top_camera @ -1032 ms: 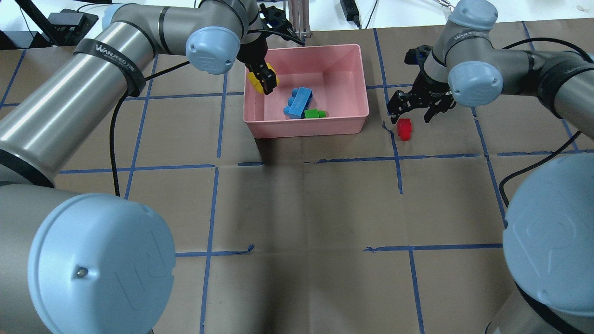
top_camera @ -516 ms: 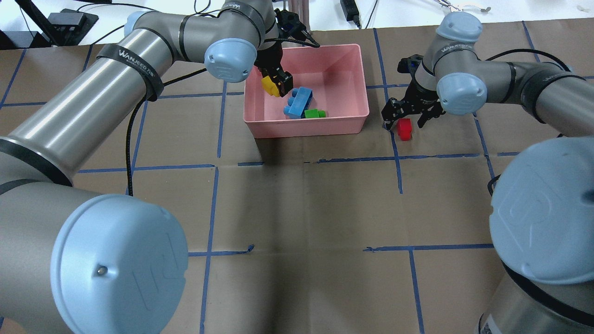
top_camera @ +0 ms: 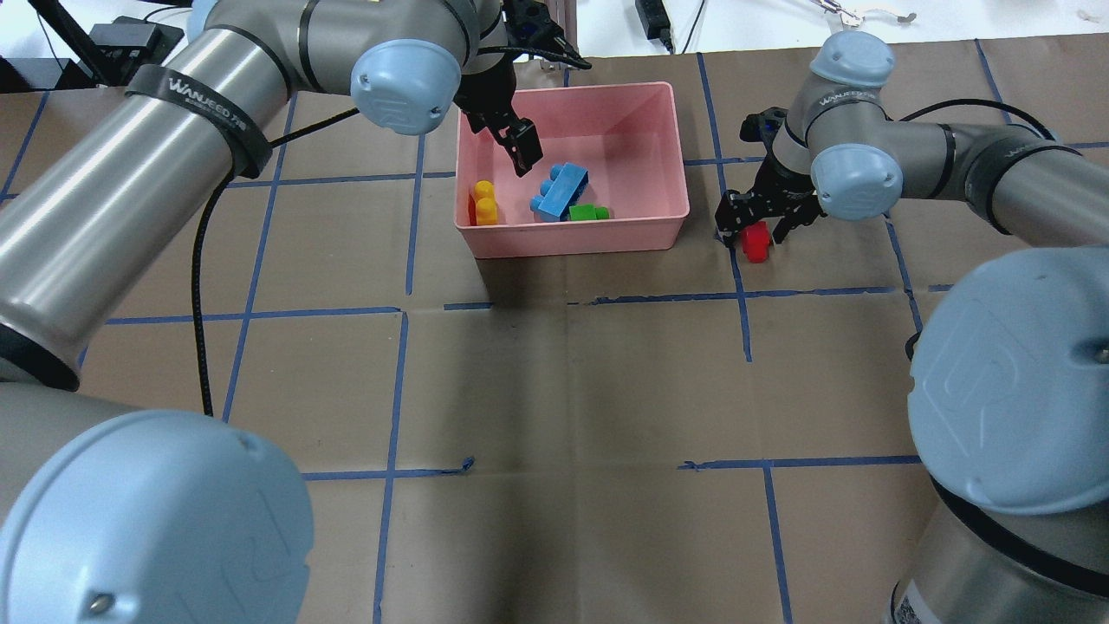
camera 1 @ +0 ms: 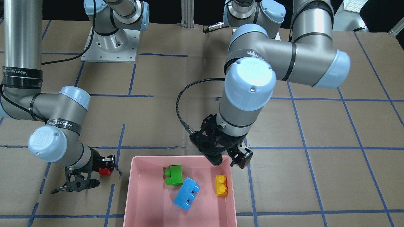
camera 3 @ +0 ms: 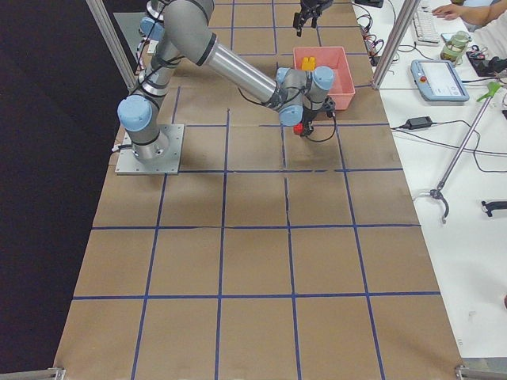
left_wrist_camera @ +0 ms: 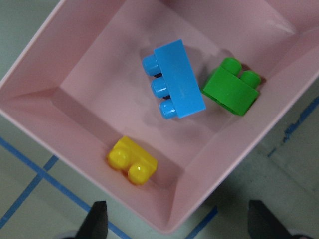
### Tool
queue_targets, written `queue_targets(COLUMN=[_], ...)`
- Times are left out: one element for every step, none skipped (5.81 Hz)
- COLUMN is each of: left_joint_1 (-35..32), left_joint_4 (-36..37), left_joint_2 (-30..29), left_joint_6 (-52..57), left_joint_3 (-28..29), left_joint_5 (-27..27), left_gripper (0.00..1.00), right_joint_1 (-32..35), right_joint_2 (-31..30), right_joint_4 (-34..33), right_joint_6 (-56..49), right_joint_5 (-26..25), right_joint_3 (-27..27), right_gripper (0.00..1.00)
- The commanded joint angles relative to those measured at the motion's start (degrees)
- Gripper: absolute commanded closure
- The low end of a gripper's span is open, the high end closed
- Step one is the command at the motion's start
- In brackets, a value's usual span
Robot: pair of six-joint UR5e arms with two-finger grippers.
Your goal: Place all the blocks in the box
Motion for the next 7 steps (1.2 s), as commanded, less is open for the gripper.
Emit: queue_targets(left_joint_1=[3.09, 5.79, 10.43, 11.26, 11.27, 11.18, 10.83], left_joint_4=[-5.34, -8.49, -8.69, -8.87, -8.87, -8.87, -8.96], left_joint_2=[6.60, 11.42, 15.99, 20.39, 21.22, 21.83, 23.06], left_joint_6=[-0.11, -0.11, -2.37, -7.79, -19.24, -27.80, -36.32], left_joint_3=[-2.20, -6.22, -12.09, -16.41, -17.58, -17.51, -17.59], left_joint_5=[-0.17, 0.27, -0.08, -0.08, 0.27, 0.18, 0.36], left_gripper=[0.00, 0.00, 0.00, 0.00, 0.00, 0.00, 0.00], right_joint_1=[-0.08, -0.17, -0.17, 0.61, 3.66, 7.61, 12.70], right_joint_2=[-0.66, -1.97, -5.55, -7.42, -7.26, -6.74, -5.34], right_joint_4=[0.51, 1.30, 8.96, 16.09, 19.12, 19.23, 18.28], right_joint_6=[-2.52, -2.70, -2.70, -2.18, -0.09, 7.24, 16.89], right_joint_5=[-2.52, -3.04, -3.22, -2.70, -2.69, -2.61, -0.87], right_joint_3=[-0.90, -2.56, -6.32, -11.32, -15.80, -17.07, -17.51], right_gripper=[0.75, 0.74, 0.74, 0.73, 0.72, 0.71, 0.71])
